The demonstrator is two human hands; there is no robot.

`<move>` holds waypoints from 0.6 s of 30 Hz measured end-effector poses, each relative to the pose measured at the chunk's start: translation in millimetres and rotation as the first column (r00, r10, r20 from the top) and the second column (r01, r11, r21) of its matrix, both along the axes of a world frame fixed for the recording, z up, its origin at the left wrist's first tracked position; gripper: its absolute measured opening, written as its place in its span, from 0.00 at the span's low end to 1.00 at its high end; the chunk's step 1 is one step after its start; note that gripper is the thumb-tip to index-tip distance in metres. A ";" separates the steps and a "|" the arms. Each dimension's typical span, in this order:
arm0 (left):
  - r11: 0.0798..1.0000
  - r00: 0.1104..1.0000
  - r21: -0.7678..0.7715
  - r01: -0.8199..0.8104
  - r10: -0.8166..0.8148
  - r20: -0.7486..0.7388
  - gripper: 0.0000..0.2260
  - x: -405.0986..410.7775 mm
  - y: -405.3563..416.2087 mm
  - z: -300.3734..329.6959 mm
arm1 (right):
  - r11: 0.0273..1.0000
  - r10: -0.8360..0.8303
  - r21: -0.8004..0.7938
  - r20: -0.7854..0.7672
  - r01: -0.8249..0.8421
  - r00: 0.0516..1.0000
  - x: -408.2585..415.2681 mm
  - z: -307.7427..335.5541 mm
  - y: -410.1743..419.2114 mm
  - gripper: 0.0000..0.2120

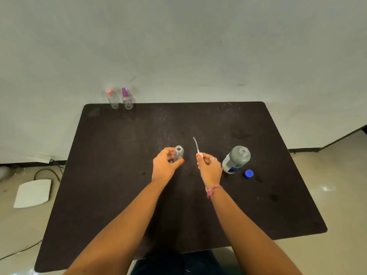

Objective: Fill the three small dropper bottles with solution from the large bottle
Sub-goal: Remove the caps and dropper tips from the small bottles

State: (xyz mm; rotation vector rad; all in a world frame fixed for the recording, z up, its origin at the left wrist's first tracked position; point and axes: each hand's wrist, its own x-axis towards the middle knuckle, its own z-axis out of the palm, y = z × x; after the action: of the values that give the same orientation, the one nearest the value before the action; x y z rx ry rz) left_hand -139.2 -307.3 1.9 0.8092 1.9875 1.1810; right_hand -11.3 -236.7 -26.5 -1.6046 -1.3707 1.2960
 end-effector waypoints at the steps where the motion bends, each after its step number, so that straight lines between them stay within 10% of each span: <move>1: 1.000 1.000 -0.017 0.007 -0.007 0.006 0.16 2.1 0.1 -4.4 | 0.999 0.033 -0.001 0.081 -0.033 0.996 3.5 -8.3 -4.4 0.04; 18: 0.978 0.994 -0.187 0.092 -0.100 -0.037 0.19 13.1 10.7 -63.8 | 0.995 0.047 -0.096 0.268 -0.022 0.962 3.9 -55.0 -32.9 0.04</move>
State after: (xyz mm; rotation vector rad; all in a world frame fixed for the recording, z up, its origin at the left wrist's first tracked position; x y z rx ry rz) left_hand -126.0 -296.6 -62.0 0.8333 2.0367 0.9142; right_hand -7.4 -269.5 -81.5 -1.8831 -1.5255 1.2087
